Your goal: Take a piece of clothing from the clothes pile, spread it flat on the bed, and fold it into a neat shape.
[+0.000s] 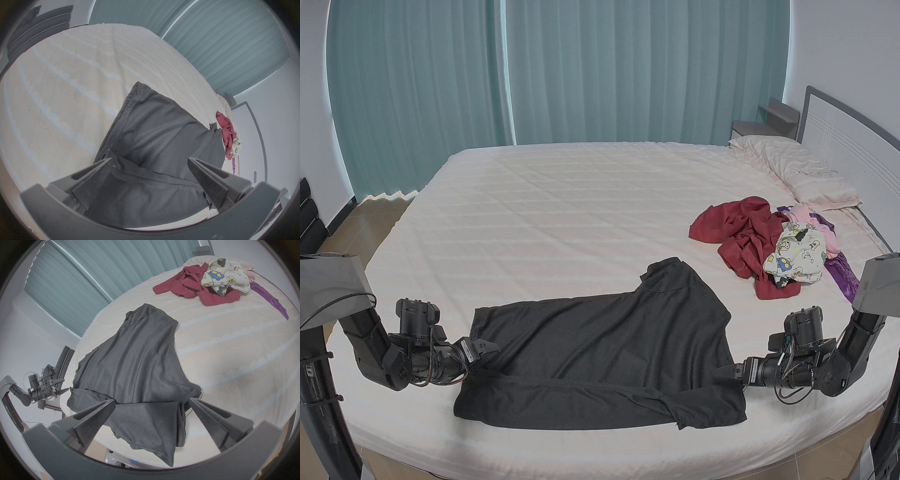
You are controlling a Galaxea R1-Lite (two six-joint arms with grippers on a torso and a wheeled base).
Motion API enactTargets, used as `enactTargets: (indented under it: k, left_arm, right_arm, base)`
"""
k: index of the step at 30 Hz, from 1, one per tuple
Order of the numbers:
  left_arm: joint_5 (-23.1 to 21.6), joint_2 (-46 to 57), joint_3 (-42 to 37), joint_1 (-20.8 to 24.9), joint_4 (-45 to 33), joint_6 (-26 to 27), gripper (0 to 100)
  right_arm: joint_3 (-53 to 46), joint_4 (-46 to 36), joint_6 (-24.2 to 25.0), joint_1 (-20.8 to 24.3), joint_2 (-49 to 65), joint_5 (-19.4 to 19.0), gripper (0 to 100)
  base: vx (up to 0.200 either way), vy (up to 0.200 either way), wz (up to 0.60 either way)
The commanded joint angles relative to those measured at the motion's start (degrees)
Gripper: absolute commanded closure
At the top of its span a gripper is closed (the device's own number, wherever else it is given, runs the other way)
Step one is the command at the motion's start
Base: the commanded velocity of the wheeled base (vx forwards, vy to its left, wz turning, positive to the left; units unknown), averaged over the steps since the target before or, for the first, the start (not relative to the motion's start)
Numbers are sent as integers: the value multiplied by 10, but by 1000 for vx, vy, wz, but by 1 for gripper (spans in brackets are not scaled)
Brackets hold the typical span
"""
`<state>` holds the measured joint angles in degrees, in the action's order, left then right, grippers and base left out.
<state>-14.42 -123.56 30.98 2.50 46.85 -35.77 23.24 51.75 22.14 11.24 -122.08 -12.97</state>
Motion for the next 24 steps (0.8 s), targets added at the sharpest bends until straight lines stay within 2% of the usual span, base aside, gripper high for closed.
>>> enactTargets:
  k: [1,8,24]
  left_arm:
    - [3,-30,-17,-4,49,5,0]
    - [9,-71,-68,-13,174,68,0]
    - [13,-112,-73,-8,239,87,0]
  right_arm:
    - [-3,1,-1,4,-3,1,0]
    - [-2,5,-1,7,-11,2,0]
    - [-2,5,0,16,-17,2,0]
  base:
    - [0,0,0]
    - [0,0,0]
    - [0,0,0]
